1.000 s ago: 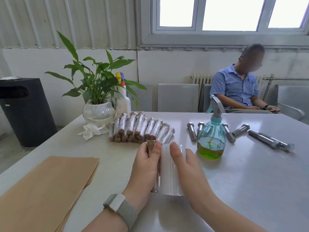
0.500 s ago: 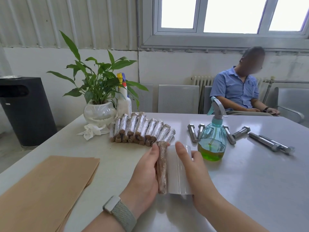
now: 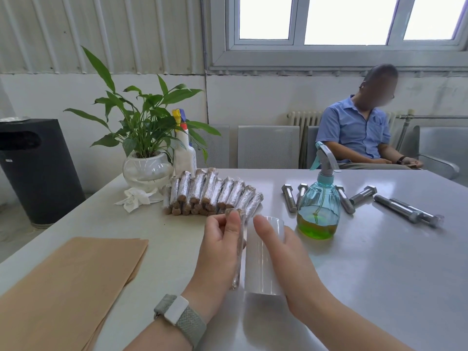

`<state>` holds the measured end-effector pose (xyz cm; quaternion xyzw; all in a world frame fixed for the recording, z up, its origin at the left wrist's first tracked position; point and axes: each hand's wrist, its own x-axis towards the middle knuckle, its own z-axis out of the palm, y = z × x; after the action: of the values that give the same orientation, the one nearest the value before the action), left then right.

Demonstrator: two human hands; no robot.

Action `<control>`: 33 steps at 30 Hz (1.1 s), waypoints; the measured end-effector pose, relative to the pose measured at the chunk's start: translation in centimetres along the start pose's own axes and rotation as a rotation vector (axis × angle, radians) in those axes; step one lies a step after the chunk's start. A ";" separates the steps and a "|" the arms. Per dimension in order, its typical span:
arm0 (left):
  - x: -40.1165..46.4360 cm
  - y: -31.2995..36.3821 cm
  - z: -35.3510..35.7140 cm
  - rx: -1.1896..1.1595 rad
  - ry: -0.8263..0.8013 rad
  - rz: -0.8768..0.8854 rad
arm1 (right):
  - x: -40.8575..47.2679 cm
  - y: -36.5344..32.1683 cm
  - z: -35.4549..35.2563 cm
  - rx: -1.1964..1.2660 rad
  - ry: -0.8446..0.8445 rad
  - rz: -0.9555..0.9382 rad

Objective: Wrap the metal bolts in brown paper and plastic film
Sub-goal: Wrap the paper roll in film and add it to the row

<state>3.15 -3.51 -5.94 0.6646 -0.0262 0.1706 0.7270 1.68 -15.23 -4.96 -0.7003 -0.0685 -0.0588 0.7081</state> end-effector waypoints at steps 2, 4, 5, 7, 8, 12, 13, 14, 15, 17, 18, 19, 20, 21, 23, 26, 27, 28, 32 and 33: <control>-0.2 0.0 0.3 -0.034 0.002 -0.015 | -0.1 0.4 0.2 -0.051 0.054 0.004; -0.5 -0.2 0.5 -0.149 -0.013 -0.086 | -0.3 0.6 0.6 -0.093 0.097 0.026; -0.8 -0.2 0.6 -0.218 -0.025 -0.135 | -0.3 0.6 0.7 -0.095 0.120 0.050; -1.2 0.1 0.5 -0.371 -0.081 -0.251 | -0.1 0.4 0.7 -0.081 0.180 0.083; -1.3 0.2 0.5 -0.436 -0.127 -0.300 | 0.0 0.3 0.5 -0.100 0.194 0.084; -1.4 0.3 0.7 -0.507 -0.234 -0.324 | 0.4 0.1 0.0 -0.124 0.237 0.106; -1.4 0.2 0.7 -0.482 -0.231 -0.315 | 0.4 0.1 -0.2 -0.070 0.222 0.139; -1.3 0.2 0.8 -0.446 -0.231 -0.294 | 0.5 0.1 -0.4 -0.011 0.182 0.190; -1.3 0.1 0.8 -0.410 -0.227 -0.268 | 0.6 0.1 -0.6 0.040 0.122 0.244; -1.1 0.2 0.7 -0.360 -0.223 -0.226 | 0.7 -0.1 -0.9 0.091 -0.019 0.305; -1.0 0.2 0.6 -0.342 -0.225 -0.213 | 0.6 -0.1 -1.0 0.100 -0.064 0.307; -0.8 0.2 0.5 -0.318 -0.226 -0.197 | 0.6 -0.1 -1.2 0.103 -0.082 0.299; -0.7 0.1 0.4 -0.287 -0.219 -0.181 | 0.5 0.0 -1.2 0.096 -0.082 0.290; -0.5 0.1 0.3 -0.252 -0.204 -0.163 | 0.4 0.1 -1.1 0.082 -0.075 0.275; -0.4 -0.2 0.1 -0.177 -0.153 -0.113 | 0.2 0.2 -0.7 0.031 -0.026 0.215; -0.3 -0.5 -0.1 -0.088 -0.090 -0.011 | -0.1 -0.2 -0.3 -0.026 0.087 0.142; -0.3 -0.5 -0.1 -0.070 -0.070 0.014 | -0.2 -0.3 -0.3 -0.028 0.111 0.115; -0.2 -0.5 -0.1 -0.059 -0.049 0.036 | -0.3 -0.3 -0.2 -0.031 0.129 0.087; -0.4 -0.3 0.2 -0.082 0.003 0.109 | -0.7 0.0 0.8 -0.074 0.202 0.005; -0.5 -0.2 0.3 -0.142 -0.013 0.082 | -0.7 0.2 1.0 -0.099 0.216 -0.005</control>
<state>2.79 -3.95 -6.27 0.6109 -0.0700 0.1937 0.7645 0.99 -14.24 -5.24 -0.7239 0.0095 -0.1391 0.6757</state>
